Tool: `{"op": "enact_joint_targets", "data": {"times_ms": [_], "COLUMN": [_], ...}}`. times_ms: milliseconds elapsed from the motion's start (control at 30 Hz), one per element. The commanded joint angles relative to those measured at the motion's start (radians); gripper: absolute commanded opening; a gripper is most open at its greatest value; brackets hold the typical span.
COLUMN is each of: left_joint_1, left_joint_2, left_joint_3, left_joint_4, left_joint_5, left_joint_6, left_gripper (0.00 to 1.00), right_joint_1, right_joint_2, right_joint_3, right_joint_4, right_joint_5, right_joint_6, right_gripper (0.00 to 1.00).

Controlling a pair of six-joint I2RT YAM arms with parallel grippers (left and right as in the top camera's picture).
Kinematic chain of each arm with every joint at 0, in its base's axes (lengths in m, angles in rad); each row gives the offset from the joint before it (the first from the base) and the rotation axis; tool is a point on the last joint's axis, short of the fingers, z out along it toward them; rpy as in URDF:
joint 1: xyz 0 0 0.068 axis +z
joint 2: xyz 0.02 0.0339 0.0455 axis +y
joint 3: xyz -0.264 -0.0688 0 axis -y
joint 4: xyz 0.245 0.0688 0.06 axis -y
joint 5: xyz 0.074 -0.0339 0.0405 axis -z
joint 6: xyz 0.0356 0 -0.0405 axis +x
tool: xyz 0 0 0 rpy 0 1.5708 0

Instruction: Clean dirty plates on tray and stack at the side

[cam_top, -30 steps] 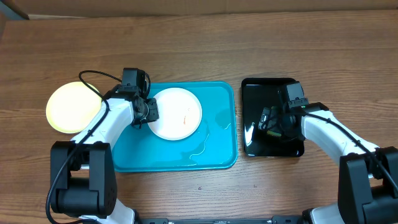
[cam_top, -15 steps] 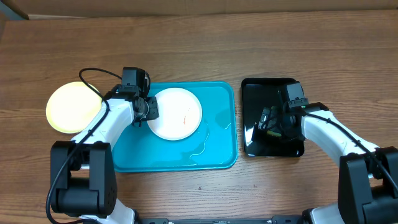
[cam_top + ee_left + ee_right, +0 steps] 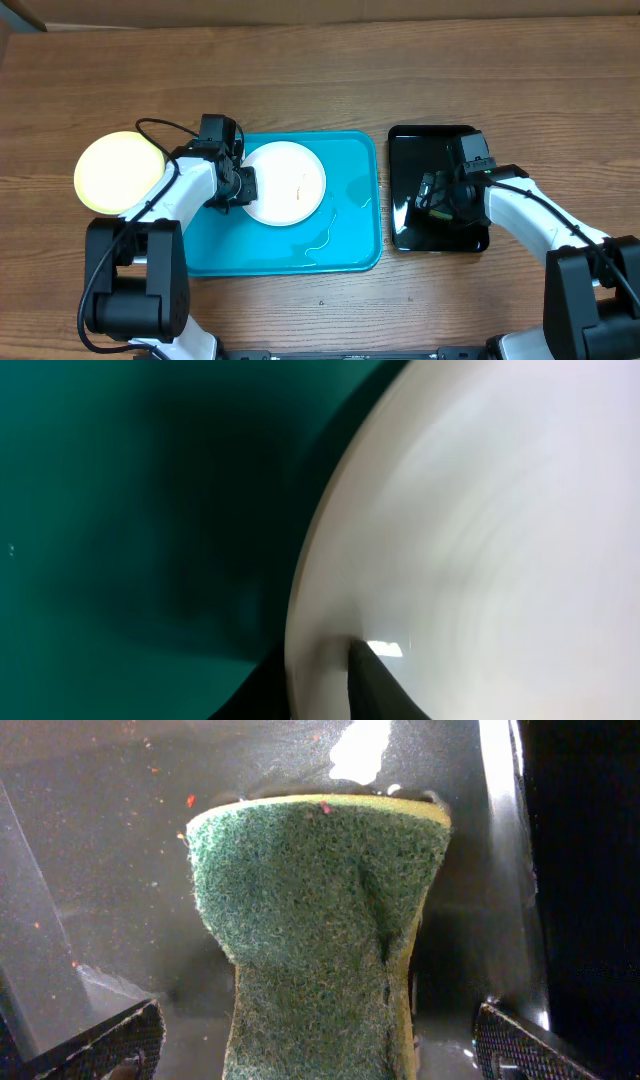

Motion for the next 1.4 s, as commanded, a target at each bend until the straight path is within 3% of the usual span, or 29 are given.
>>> {"op": "enact_joint_targets", "data": {"times_ms": [0,267,533,833,1033,1133,1367], "left_joint_1": [-0.006,-0.009,-0.01,-0.014,-0.02,-0.032,-0.07], "left_joint_2": [0.016,0.016,0.014,0.015,0.016,0.016,0.016], "left_joint_3": [-0.005,-0.005,-0.001,0.0,-0.006,-0.024,-0.095], "left_joint_4": [-0.033,-0.095,-0.085,0.086,0.089,0.081,0.083], "left_joint_5": [0.034,0.29,0.138,0.085,0.021,0.019,0.018], "left_joint_6": [-0.061,-0.09,-0.08,-0.045,-0.046,-0.046,-0.16], "left_gripper": [0.18,0.17,0.25,0.25,0.11,0.1,0.05], "right_joint_1": [-0.006,-0.006,-0.006,-0.006,-0.006,-0.004,0.002], "right_joint_2": [-0.002,-0.002,-0.002,-0.002,-0.002,-0.002,-0.002], "right_joint_3": [-0.006,-0.006,-0.006,-0.006,-0.006,-0.006,-0.006], "right_joint_4": [0.003,0.003,0.003,0.005,-0.001,-0.003,-0.077], "right_joint_5": [-0.006,-0.006,-0.006,-0.097,-0.162,-0.133,-0.118], "right_joint_6": [0.005,0.005,0.005,0.005,0.003,-0.001,-0.132], "right_gripper": [1.0,1.0,1.0,1.0,1.0,1.0,0.79]}}
